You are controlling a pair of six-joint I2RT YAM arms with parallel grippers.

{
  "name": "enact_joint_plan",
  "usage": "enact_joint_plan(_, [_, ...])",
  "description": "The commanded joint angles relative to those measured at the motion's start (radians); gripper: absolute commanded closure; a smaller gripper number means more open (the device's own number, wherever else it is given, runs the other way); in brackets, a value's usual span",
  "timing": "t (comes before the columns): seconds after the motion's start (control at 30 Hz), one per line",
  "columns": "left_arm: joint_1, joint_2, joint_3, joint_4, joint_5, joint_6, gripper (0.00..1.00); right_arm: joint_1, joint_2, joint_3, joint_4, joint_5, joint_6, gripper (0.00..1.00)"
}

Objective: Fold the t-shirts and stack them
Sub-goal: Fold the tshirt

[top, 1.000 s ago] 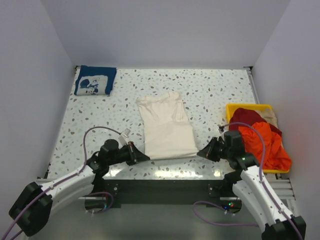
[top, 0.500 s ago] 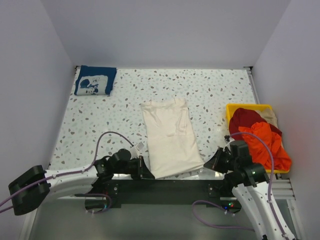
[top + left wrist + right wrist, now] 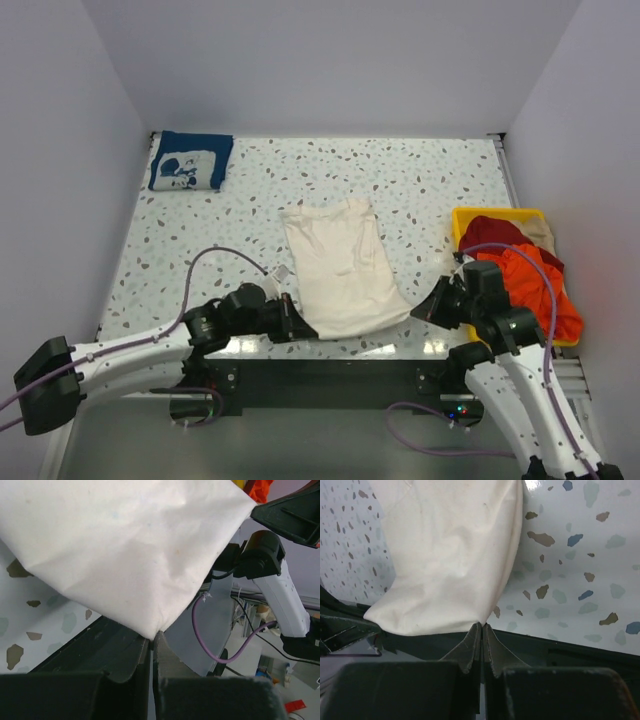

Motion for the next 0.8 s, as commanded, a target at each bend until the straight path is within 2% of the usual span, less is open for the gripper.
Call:
enact_joint_plan(0.0, [0.087, 0.010, 0.059, -0.026, -0.001, 0.056, 1.00, -0.004, 0.090, 0.072, 0.161, 0.016, 0.023, 1.00])
enact_joint_plan(0.1, [0.199, 0.048, 0.116, -0.026, 0.069, 0.129, 1.00, -0.004, 0.204, 0.104, 0.290, 0.004, 0.041, 1.00])
enact_joint_plan(0.17, [0.243, 0.097, 0.193, -0.082, 0.083, 0.196, 1.00, -0.004, 0.265, 0.130, 0.383, -0.002, 0.053, 1.00])
enact_joint_plan(0.3, [0.367, 0.191, 0.305, -0.067, 0.144, 0.260, 1.00, -0.005, 0.467, 0.239, 0.534, -0.004, 0.067, 1.00])
enact_joint_plan(0.57, [0.572, 0.375, 0.420, 0.014, 0.252, 0.306, 1.00, -0.004, 0.803, 0.457, 0.672, 0.001, 0.069, 1.00])
enact_joint_plan(0.77, [0.664, 0.533, 0.506, 0.085, 0.313, 0.301, 1.00, -0.005, 1.089, 0.661, 0.730, -0.036, 0.082, 1.00])
